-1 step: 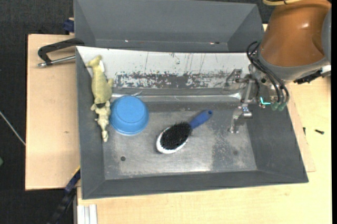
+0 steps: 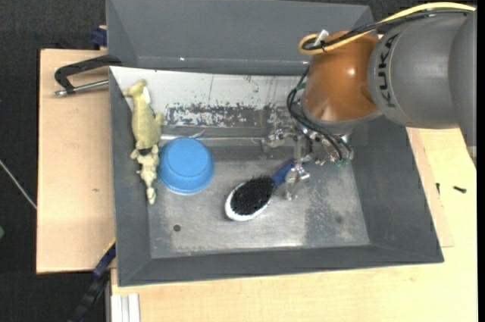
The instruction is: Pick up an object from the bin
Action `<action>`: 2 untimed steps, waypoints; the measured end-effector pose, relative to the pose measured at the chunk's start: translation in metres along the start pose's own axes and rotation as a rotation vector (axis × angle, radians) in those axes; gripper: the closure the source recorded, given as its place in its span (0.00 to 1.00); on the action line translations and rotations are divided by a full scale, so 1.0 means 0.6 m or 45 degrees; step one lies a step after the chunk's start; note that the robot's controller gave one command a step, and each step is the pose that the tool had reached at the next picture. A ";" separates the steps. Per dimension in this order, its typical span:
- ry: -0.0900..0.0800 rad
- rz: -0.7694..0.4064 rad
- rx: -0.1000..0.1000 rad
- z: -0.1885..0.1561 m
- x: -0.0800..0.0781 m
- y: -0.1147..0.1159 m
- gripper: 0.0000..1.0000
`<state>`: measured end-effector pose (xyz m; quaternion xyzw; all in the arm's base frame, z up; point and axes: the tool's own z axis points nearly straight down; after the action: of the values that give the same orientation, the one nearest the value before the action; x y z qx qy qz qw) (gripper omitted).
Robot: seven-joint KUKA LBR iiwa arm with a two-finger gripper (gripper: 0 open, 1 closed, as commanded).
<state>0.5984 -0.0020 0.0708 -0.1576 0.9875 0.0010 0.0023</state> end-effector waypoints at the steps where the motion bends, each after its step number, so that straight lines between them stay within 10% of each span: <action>1: -0.006 0.180 0.004 -0.053 0.010 -0.049 0.00; 2: -0.004 0.256 0.001 -0.052 -0.006 -0.003 0.00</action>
Offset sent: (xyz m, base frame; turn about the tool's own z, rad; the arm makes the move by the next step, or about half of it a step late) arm 0.0010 -0.0304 0.0292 0.1409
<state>0.6026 -0.0029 0.1022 -0.0576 0.9983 0.0012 0.0037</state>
